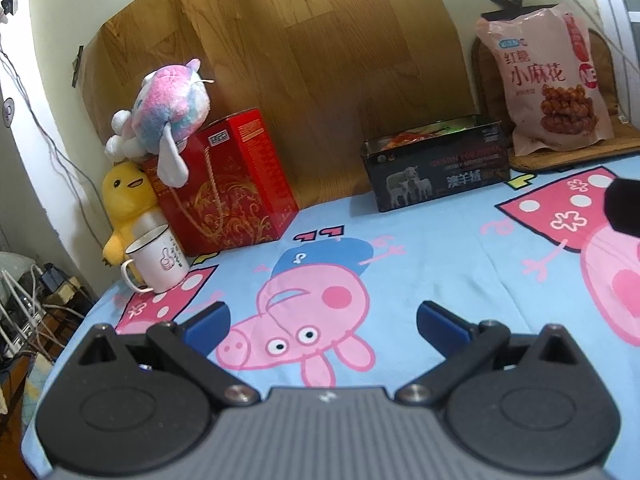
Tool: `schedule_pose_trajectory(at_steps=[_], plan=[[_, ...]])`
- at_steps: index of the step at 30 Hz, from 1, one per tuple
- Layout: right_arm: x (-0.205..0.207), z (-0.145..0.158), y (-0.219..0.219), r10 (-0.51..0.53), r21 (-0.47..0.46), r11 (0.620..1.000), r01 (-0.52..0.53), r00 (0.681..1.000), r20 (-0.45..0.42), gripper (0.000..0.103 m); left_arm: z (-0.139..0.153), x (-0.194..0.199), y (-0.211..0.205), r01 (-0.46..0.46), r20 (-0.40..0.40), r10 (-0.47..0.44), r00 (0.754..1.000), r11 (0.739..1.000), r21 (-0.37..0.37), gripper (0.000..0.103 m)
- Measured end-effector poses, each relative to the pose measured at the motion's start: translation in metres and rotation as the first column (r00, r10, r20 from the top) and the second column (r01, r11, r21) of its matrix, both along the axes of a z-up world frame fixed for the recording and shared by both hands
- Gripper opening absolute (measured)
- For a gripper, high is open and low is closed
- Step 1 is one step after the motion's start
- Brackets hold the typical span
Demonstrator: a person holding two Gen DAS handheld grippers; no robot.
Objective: Organize snacks
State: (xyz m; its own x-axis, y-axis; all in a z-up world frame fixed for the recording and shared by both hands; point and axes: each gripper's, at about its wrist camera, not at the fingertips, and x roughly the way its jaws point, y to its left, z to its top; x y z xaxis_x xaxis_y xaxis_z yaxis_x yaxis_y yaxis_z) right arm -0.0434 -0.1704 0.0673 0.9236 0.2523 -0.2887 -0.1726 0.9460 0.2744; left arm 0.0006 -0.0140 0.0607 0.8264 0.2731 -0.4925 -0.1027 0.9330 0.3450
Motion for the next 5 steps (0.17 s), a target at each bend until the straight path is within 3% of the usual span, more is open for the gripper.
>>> schedule_pose_trajectory(at_steps=[5], plan=[[-0.0001,-0.0003,-0.0002,-0.002,0.000,1.000,0.002,1.000,0.000,0.103,0.0015,0.0034,0.0019,0.051,-0.031,-0.053,0.998,0.997,-0.065,0.103]])
